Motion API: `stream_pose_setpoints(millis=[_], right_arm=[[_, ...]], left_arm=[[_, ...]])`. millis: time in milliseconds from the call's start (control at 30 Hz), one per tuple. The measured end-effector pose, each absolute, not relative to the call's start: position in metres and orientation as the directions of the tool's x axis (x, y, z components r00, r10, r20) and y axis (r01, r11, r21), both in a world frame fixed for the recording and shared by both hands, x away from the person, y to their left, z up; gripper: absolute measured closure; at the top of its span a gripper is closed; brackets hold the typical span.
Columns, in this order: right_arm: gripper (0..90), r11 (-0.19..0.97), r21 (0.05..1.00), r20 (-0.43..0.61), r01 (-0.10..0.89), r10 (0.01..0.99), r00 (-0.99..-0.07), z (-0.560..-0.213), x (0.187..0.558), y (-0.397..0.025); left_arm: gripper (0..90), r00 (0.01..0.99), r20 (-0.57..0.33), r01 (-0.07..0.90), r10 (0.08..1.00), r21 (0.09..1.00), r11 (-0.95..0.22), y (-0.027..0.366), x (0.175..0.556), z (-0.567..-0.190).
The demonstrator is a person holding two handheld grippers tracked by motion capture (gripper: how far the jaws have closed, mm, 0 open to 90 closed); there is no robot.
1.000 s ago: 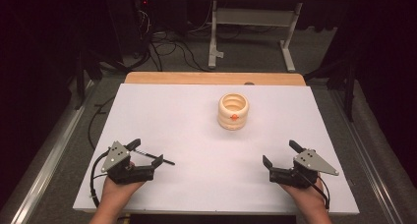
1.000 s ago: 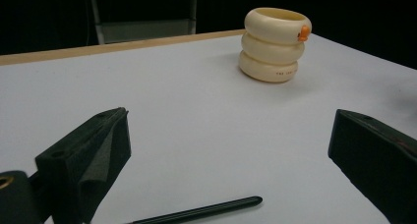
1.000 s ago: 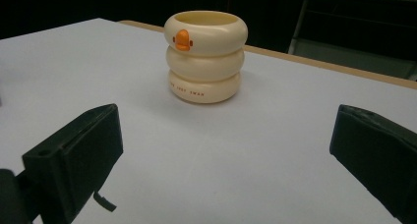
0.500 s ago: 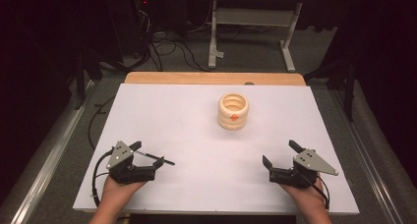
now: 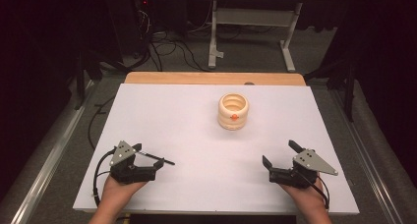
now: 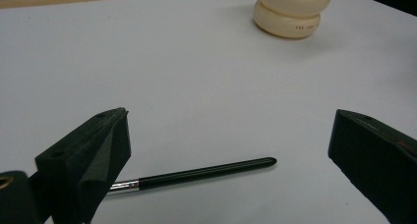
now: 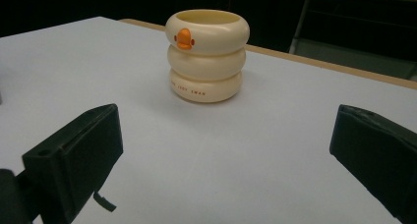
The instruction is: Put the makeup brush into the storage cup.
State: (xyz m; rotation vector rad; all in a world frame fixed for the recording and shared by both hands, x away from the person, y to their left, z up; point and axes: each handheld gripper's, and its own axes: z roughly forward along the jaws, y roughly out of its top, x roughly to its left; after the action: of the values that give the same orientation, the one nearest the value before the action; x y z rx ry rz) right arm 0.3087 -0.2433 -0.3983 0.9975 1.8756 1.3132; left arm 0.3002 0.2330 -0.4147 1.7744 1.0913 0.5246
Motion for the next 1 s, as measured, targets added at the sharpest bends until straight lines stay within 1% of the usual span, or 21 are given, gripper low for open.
stream_pose_setpoints(millis=[433,1000], right_arm=[[1.1,0.215,0.948,-0.066,0.237,0.856,-0.513,-0.3990,0.3089,-0.2421],[1.1,0.225,0.948,-0.076,0.227,0.850,-0.521,-0.3992,0.3098,-0.2414]], left_arm=[[3.6,0.496,-0.126,0.510,0.859,0.843,-0.171,0.2334,0.3035,-0.4191],[4.7,0.479,-0.148,0.600,0.865,0.775,-0.200,0.2315,0.3060,-0.4247]])
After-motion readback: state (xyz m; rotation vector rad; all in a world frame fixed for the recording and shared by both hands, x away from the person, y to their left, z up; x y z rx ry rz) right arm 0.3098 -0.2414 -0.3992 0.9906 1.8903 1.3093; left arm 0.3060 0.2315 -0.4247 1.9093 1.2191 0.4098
